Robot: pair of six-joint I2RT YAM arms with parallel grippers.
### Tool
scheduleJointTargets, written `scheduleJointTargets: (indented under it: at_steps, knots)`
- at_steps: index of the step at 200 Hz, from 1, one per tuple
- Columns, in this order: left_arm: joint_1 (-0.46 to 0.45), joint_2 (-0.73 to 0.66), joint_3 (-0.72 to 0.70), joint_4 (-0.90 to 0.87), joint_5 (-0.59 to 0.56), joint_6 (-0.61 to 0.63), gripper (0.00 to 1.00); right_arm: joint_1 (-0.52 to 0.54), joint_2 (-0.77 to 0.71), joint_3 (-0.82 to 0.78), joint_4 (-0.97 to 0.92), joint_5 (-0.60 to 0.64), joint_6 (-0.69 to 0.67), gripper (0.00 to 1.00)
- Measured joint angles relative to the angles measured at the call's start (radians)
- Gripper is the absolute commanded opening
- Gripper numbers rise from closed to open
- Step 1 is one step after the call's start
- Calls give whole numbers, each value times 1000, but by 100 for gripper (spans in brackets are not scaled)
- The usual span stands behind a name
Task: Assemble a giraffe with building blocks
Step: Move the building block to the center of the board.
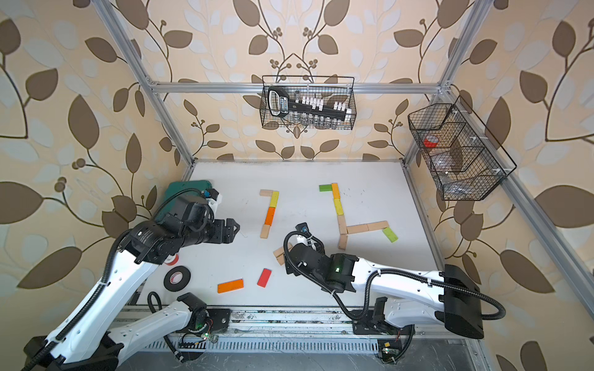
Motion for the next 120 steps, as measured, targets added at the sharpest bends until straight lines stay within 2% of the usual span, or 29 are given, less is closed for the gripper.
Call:
scheduleJointTargets:
  at_steps: [48,120]
  knots:
    - [0,-147,-83,-22,29,-78,91,-11,185,164,-93,-14,-100,99]
    - [0,-253,-224,-16,125,-190,92,-105,501,396,-231,-142,-183,99]
